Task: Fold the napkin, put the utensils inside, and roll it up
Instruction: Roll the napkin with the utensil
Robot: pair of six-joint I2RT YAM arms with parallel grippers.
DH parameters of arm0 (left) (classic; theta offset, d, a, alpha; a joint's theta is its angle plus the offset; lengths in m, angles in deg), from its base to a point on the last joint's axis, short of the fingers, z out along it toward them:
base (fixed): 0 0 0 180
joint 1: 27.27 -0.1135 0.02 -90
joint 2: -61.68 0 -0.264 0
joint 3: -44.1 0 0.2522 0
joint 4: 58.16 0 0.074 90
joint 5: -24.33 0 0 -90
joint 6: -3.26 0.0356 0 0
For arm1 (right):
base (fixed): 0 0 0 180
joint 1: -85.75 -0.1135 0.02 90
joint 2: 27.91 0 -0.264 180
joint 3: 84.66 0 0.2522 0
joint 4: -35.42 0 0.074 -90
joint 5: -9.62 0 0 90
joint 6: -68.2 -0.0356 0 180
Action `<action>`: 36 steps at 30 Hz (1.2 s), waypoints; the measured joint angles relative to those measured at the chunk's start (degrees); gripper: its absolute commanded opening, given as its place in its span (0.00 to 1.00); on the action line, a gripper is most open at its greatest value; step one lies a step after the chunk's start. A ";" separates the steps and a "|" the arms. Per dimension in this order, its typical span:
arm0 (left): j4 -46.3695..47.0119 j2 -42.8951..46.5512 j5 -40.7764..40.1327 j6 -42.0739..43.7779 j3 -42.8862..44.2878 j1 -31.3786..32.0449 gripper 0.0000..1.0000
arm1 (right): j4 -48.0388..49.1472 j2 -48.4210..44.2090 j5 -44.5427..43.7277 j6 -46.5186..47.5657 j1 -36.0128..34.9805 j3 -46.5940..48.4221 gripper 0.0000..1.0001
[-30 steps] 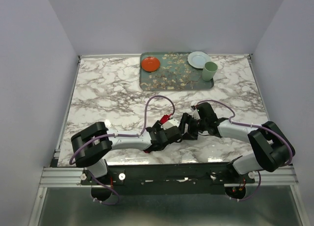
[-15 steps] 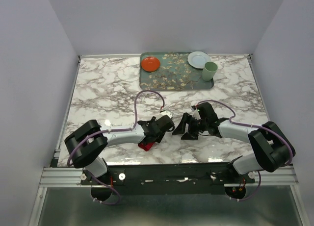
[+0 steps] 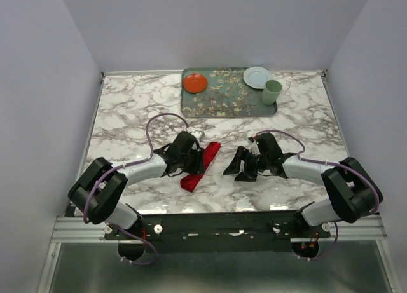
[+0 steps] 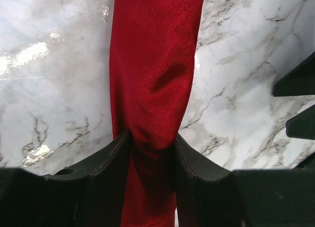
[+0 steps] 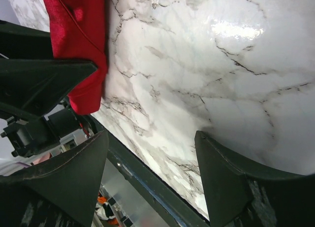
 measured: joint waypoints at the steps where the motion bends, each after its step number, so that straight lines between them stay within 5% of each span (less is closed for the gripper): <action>1: 0.92 0.02 1.60 -0.46 -0.57 -0.81 0.45 | 0.02 0.00 0.04 0.00 0.00 0.00 0.79; 9: 8.33 -2.86 12.63 -5.16 -1.99 -6.03 0.44 | 0.15 0.09 0.20 0.00 0.02 0.00 0.79; 27: 14.53 -5.60 22.12 -11.08 -2.78 -11.63 0.43 | 1.46 0.11 1.09 -0.02 0.02 -0.76 0.79; 32: 13.94 -5.68 22.10 -10.99 -2.78 -11.56 0.56 | 1.73 0.11 1.25 -0.04 0.02 -0.90 0.79; 36: 12.63 -5.53 21.22 -10.71 -2.40 -10.27 0.76 | 2.62 0.17 1.51 -0.44 0.02 -1.25 0.79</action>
